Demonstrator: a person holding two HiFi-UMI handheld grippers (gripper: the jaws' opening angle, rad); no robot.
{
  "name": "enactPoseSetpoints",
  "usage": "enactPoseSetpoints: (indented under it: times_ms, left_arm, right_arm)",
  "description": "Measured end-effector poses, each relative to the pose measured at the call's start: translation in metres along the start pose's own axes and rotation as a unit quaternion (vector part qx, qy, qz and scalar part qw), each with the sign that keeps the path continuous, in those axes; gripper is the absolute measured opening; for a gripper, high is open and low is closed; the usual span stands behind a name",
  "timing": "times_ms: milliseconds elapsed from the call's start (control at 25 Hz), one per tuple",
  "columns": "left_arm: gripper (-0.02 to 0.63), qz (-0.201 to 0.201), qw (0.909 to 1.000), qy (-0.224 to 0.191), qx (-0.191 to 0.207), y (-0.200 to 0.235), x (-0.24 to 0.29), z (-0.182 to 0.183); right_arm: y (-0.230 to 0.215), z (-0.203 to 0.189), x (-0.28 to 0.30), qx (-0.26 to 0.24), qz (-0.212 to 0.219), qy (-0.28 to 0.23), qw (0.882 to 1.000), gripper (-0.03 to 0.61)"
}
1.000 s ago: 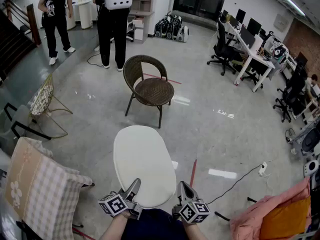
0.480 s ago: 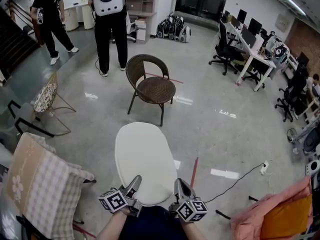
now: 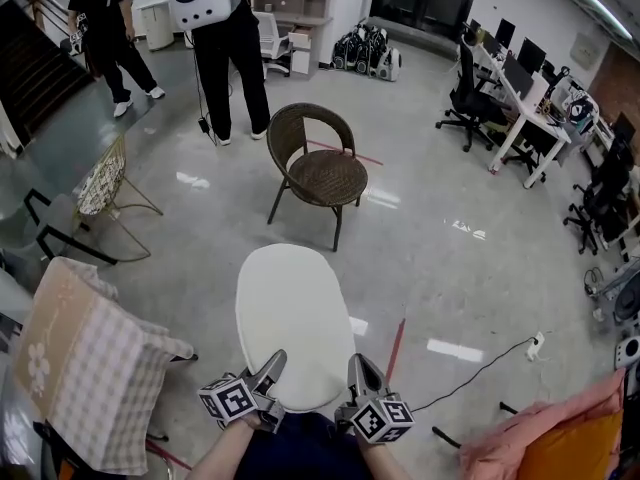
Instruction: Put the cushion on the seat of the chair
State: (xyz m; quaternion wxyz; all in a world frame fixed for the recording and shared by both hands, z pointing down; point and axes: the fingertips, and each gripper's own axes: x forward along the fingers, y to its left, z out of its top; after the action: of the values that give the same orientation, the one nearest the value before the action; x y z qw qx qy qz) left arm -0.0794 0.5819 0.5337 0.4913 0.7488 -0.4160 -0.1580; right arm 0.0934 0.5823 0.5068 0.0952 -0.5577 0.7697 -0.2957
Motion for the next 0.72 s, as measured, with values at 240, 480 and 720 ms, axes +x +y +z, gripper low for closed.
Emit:
enactPoseSetpoints:
  times_ms: [240, 480, 720]
  left_arm:
    - [0.067, -0.001, 1.0, 0.0, -0.003, 0.013, 0.035, 0.035]
    - [0.067, -0.007, 1.0, 0.005, 0.0, 0.022, 0.077, 0.084]
    - [0.067, -0.019, 0.9998, 0.007, -0.004, 0.027, 0.113, 0.126]
  right_arm:
    - [-0.003, 0.011, 0.049, 0.003, 0.005, 0.003, 1.0, 0.025]
    - [0.0, 0.033, 0.108, 0.004, 0.008, 0.003, 1.0, 0.025]
    - [0.004, 0.052, 0.159, -0.004, 0.007, -0.003, 1.0, 0.025]
